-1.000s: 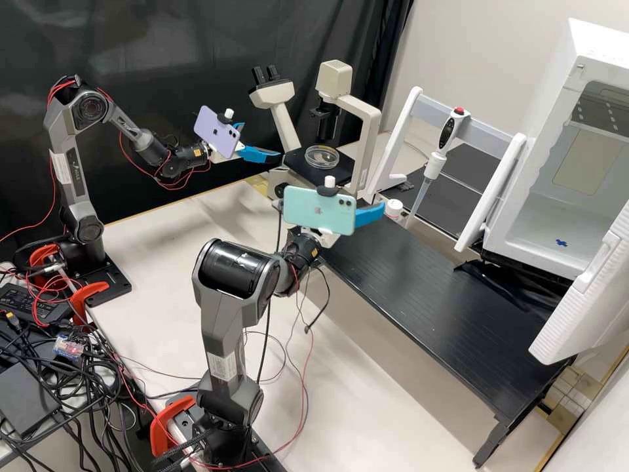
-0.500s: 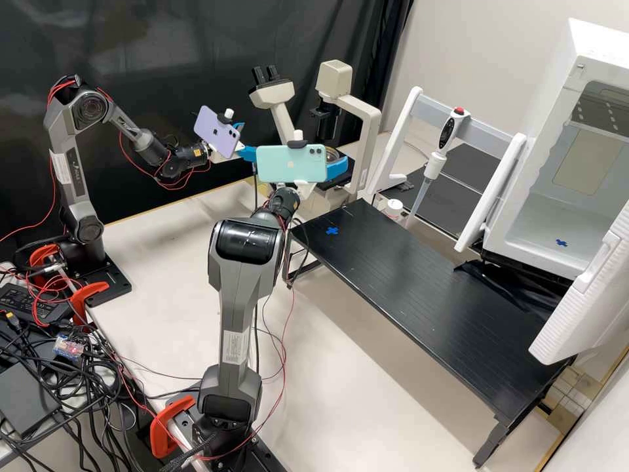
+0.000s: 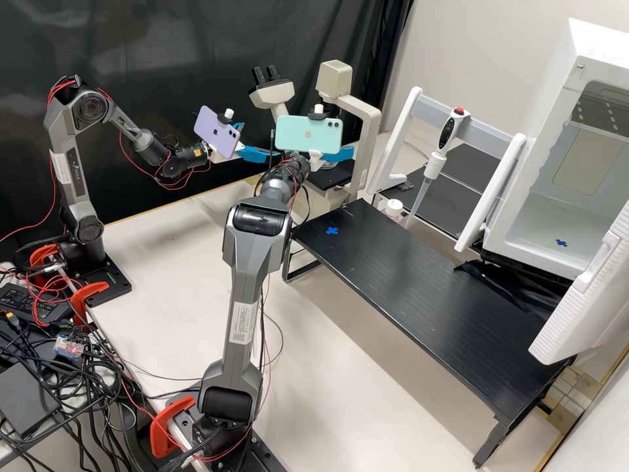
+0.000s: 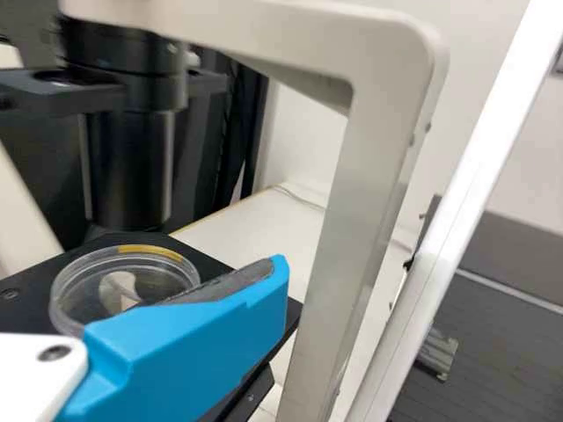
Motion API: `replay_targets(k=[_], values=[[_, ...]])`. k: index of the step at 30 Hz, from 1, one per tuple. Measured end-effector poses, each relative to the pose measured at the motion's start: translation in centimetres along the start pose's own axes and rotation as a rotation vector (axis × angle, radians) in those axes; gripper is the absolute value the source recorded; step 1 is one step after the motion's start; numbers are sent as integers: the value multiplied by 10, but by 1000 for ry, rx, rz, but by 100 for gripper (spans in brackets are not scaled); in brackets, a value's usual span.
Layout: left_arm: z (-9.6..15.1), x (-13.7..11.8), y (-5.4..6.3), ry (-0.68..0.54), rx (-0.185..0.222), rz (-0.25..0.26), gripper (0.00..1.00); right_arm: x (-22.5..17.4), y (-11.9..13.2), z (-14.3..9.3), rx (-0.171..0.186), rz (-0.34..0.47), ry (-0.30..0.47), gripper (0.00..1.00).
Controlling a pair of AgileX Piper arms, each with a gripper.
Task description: Move the petri dish to the bench
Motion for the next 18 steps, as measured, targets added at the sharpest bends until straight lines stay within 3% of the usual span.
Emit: replay_targets(k=[4,10,18], values=[[0,0,0,0,0,0,100,19,-8,0,12,-39,-31,100],[0,0,0,0,0,0,100,39,-23,5,67,-88,-75,100],[0,0,0,0,0,0,100,54,-40,15,74,-118,-112,100]])
